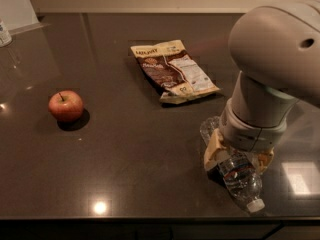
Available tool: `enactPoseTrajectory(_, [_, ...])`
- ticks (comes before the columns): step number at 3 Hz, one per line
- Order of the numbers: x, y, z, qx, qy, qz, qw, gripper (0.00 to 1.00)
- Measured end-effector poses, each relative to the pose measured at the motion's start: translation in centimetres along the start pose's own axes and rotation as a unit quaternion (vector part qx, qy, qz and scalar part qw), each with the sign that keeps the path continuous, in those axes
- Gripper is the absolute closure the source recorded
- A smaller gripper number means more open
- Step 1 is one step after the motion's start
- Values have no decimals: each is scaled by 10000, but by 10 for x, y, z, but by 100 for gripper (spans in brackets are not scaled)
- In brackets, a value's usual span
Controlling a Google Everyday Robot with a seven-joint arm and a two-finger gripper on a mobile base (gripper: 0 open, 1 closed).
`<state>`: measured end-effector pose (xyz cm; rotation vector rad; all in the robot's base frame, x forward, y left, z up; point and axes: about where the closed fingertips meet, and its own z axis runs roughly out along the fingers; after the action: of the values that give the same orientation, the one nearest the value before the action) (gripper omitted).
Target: Pick water bottle
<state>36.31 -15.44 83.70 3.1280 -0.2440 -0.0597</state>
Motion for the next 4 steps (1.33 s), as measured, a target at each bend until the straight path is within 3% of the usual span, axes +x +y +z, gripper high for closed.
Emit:
enactPoseTrajectory(2, [1, -11, -26, 151, 111, 51, 9998, 88])
enactPoseTrajectory(3, [5, -24, -50, 276, 166, 112, 9994, 100])
enactPoseTrajectory(4, [17, -34, -73, 381, 211, 197, 9989, 100])
